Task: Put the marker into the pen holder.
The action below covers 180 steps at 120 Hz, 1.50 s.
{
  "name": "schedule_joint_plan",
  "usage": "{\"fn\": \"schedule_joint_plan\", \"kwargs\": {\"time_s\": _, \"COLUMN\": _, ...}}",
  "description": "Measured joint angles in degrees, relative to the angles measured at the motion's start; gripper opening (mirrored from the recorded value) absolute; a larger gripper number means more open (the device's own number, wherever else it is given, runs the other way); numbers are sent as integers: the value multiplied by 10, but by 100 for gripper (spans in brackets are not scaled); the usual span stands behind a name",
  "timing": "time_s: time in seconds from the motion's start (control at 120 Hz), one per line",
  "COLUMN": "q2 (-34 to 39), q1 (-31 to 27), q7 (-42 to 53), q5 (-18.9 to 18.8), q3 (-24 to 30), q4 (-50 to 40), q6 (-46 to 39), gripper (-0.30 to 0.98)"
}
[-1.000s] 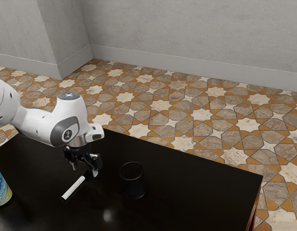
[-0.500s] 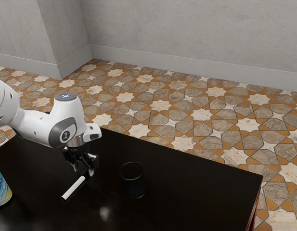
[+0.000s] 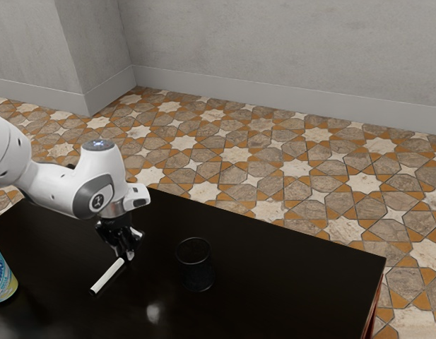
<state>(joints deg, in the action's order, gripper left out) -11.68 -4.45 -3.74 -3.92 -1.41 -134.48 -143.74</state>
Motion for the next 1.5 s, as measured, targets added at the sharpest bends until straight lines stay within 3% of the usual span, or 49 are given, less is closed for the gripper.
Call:
{"fn": "schedule_joint_plan", "kwargs": {"time_s": 0.15, "q2": 2, "q1": 1, "q7": -6, "q5": -10, "q3": 0, "q4": 0, "q6": 0, "gripper": 1}}
{"fn": "schedule_joint_plan", "kwargs": {"time_s": 0.35, "q2": 7, "q1": 1, "q7": -15, "q5": -16, "q3": 2, "q4": 2, "q6": -1, "gripper": -7}}
{"fn": "schedule_joint_plan", "kwargs": {"time_s": 0.692, "q2": 83, "q1": 35, "q7": -49, "q5": -146, "q3": 36, "q4": 31, "q6": -2, "gripper": -10}}
{"fn": "schedule_joint_plan", "kwargs": {"time_s": 0.875, "q2": 118, "q1": 35, "q7": -75, "q5": -167, "q3": 50, "q4": 32, "q6": -3, "gripper": -10}}
{"fn": "schedule_joint_plan", "kwargs": {"time_s": 1.0, "q2": 137, "q1": -2, "q7": -99, "q5": -177, "q3": 104, "q4": 37, "q6": -2, "gripper": -10}}
{"fn": "schedule_joint_plan", "kwargs": {"time_s": 1.208, "q2": 190, "q1": 117, "q7": -161, "q5": -231, "q3": 133, "q4": 48, "q6": -1, "gripper": -10}}
{"fn": "schedule_joint_plan", "kwargs": {"time_s": 1.5, "q2": 222, "q1": 119, "q7": -248, "q5": -258, "q3": 155, "q4": 25, "q6": 4, "gripper": -10}}
